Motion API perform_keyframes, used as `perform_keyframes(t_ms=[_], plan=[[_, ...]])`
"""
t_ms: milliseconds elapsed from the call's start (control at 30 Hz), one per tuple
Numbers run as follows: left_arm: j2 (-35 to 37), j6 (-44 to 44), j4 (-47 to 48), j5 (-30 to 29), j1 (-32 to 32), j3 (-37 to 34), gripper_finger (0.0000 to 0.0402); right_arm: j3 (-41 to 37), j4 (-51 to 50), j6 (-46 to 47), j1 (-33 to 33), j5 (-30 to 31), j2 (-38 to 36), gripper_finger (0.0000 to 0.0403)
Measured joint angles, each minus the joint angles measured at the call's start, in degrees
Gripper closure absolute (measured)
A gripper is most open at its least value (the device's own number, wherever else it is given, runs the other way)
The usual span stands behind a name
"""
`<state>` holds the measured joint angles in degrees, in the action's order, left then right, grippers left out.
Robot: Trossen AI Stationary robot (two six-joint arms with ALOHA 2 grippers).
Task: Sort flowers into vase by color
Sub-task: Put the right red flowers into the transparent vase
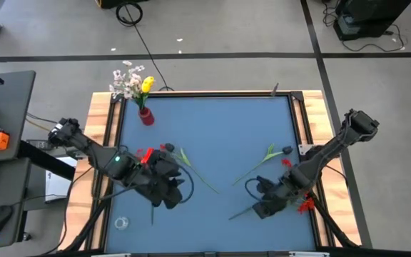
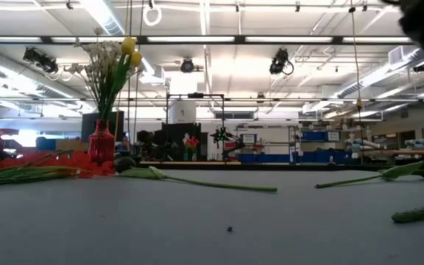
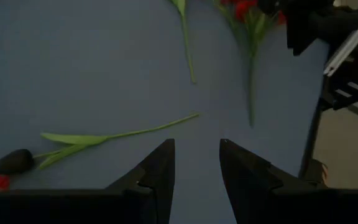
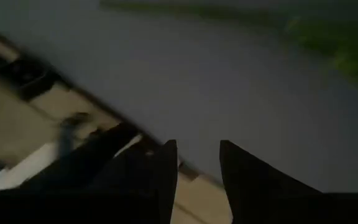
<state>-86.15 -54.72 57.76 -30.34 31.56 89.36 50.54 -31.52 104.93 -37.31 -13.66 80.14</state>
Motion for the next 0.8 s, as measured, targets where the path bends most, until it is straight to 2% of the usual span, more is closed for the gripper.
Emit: perform_keyframes(t_ms=[33, 200, 500, 600, 800], plan=[[-0.23, -0.61, -0.35, -0.56, 0.60, 0.00, 0.0271, 0.00, 1.44, -0.07, -0.75, -0.85, 0.11, 0.0273], [-1.71, -1.49, -0.57, -1.43, 3.13, 0.00, 0.0271, 0.02, 0.20, -17.65, -2.61, -7.63, 0.11, 0.0273], [-3.59, -1.89, -1.09, -1.73, 4.20, 0.02, 0.0271, 0.02, -14.70, -45.67, -6.17, -5.83, 0.11, 0.0263], [-4.43, -1.98, -1.00, -2.06, 4.20, 0.02, 0.0271, 0.02, -16.05, -50.61, -6.13, -6.15, 0.11, 0.0238], [-6.90, -1.22, -0.44, -3.31, 3.90, 0.02, 0.0271, 0.02, -16.32, -55.41, -5.23, -5.68, 0.11, 0.0152]])
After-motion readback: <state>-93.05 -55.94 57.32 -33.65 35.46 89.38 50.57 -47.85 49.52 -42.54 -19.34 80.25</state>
